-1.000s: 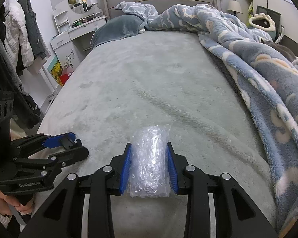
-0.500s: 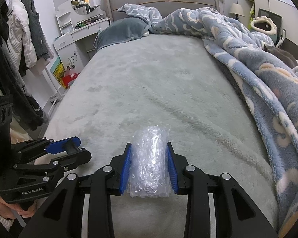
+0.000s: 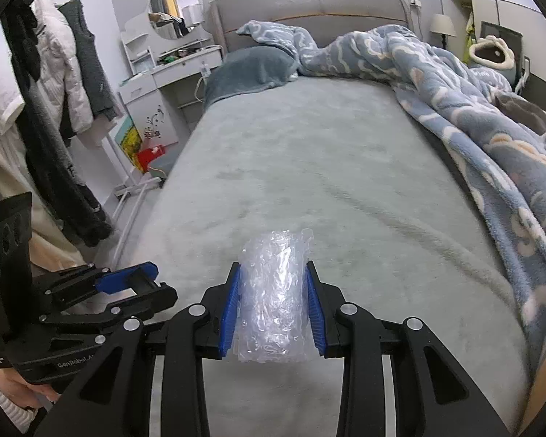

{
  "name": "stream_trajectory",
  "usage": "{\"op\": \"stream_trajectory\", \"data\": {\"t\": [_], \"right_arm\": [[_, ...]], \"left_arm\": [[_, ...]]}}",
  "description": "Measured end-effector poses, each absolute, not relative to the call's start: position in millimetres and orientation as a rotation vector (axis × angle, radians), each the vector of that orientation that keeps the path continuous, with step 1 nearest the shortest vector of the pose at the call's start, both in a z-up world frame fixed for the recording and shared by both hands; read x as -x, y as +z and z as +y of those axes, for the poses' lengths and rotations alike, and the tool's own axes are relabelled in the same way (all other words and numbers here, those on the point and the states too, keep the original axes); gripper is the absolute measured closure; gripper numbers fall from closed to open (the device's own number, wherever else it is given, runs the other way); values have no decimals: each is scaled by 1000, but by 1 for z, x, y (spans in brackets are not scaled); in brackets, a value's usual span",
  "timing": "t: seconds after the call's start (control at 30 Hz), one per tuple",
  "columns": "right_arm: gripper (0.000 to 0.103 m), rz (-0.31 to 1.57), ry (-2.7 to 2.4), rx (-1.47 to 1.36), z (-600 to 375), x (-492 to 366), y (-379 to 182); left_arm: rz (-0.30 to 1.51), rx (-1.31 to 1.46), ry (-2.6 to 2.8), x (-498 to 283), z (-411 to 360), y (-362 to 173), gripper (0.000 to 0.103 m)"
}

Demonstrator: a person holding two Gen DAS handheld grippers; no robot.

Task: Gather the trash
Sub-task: 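Carry the black piece and bubble wrap over the green bin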

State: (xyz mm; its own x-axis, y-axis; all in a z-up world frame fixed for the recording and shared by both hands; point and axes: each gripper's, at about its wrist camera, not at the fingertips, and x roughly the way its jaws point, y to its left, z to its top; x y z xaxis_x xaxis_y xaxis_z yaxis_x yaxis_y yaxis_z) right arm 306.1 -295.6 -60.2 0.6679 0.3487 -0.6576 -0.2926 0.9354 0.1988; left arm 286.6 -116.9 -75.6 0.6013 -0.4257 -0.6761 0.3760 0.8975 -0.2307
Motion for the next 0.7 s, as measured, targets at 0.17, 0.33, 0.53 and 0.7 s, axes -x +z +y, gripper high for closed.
{"op": "stream_trajectory", "data": {"t": [0.17, 0.33, 0.53, 0.7], "right_arm": [[69, 749, 389, -85, -273, -291, -56], [69, 752, 421, -85, -248, -278, -57], [69, 758, 451, -75, -219, -265, -60], [69, 763, 480, -83, -197, -255, -61]], "left_arm": [[803, 60, -445, -267, -94, -70, 60], [817, 59, -405, -251, -69, -67, 60], [857, 63, -347, -237, -36, -71, 59], [894, 62, -298, -226, -7, -78, 59]]}}
